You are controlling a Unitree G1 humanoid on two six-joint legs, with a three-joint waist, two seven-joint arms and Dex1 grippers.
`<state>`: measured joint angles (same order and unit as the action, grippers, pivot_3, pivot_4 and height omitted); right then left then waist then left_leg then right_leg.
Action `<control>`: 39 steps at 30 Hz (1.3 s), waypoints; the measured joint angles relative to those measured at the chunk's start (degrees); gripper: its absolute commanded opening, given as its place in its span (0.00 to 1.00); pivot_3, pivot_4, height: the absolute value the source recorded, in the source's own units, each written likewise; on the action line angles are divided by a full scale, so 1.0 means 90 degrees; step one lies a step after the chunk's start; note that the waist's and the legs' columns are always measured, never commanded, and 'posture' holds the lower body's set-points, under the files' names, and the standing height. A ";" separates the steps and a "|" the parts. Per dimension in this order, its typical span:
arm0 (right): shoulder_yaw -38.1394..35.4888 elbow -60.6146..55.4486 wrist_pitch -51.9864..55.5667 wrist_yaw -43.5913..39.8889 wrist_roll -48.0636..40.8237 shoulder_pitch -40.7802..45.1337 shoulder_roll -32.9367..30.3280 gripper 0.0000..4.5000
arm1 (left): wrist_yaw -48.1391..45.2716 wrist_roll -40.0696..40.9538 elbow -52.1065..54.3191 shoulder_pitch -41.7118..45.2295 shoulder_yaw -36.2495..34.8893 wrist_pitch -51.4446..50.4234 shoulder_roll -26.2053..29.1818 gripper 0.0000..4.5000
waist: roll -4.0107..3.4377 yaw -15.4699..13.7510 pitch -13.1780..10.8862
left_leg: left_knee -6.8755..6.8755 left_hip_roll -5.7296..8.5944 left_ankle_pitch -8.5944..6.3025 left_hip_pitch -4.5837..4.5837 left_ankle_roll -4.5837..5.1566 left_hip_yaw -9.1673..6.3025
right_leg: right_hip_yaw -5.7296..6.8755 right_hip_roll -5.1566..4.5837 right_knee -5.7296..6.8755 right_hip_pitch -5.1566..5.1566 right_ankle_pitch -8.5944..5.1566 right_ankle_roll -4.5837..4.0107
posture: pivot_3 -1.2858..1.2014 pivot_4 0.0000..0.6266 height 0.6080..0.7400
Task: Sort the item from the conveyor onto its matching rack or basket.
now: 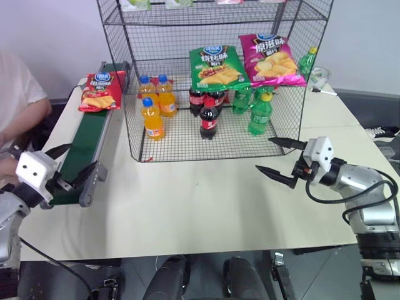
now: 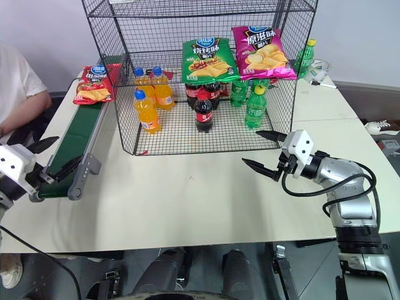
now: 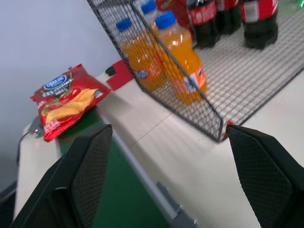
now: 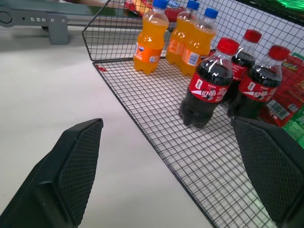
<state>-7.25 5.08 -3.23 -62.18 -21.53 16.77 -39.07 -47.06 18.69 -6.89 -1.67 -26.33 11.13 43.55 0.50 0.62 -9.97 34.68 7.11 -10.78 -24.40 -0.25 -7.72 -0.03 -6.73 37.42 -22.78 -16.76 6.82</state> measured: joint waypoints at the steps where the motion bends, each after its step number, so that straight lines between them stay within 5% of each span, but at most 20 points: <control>1: 0.0004 0.0025 -0.0001 -0.0002 0.0000 0.0050 0.0010 1.00 | 0.0031 -0.0064 -0.0008 -0.0017 0.0000 0.0078 -0.0001 0.89 | 0.0000 -0.0002 0.0000 | -0.0001 0.0000 0.0000 0.0000 0.0000 0.0000 | 0.0000 0.0000 -0.0001 -0.0001 0.0000 0.0000 | 0.52 0.24 1.00; 14: 0.0012 0.0033 0.0012 -0.0030 -0.0005 0.0014 0.0040 1.00 | 0.0181 -0.0242 -0.0020 -0.0252 0.0002 0.0585 -0.0058 0.89 | 0.0000 -0.0003 0.0000 | -0.0002 0.0000 -0.0001 0.0000 -0.0002 0.0000 | 0.0001 0.0000 -0.0003 -0.0001 0.0000 0.0000 | 0.52 0.24 1.00; 28: 0.0475 -0.1131 0.1310 -0.0793 -0.0786 -0.0405 0.0014 1.00 | 0.3053 -0.3964 -0.0745 -0.1476 -0.0397 0.3511 0.0214 0.89 | 0.0004 0.0020 0.0002 | -0.0056 -0.0002 -0.0001 0.0000 -0.0002 0.0008 | -0.0004 -0.0003 -0.0035 -0.0013 0.0005 0.0010 | 0.52 0.24 1.00; 32: 0.0715 -0.1310 0.1538 -0.1058 -0.0915 -0.0473 0.0010 1.00 | 0.4290 -0.5085 -0.0702 -0.2187 -0.0843 0.3697 0.0167 0.89 | 0.0004 -0.0011 0.0002 | -0.0065 -0.0003 -0.0001 0.0000 -0.0001 0.0007 | -0.0001 -0.0004 -0.0034 -0.0037 0.0011 0.0024 | 0.52 0.24 1.00; 39: 0.0955 -0.1322 0.1701 -0.1419 -0.0965 -0.0367 0.0027 1.00 | 0.5367 -0.5711 -0.0440 -0.2953 -0.0985 0.3647 0.0008 0.89 | 0.0009 -0.0113 0.0003 | -0.0056 -0.0004 -0.0008 0.0002 -0.0013 0.0008 | 0.0002 -0.0005 -0.0033 -0.0032 0.0003 0.0000 | 0.52 0.24 1.00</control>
<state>1.35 -6.82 12.08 -74.95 -30.21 13.47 -38.82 1.24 -32.71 -10.85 -28.25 -35.19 43.95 43.62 0.58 -0.40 -9.94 34.18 7.08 -10.85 -24.38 -0.37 -7.65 -0.01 -6.78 37.13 -23.07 -16.73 6.82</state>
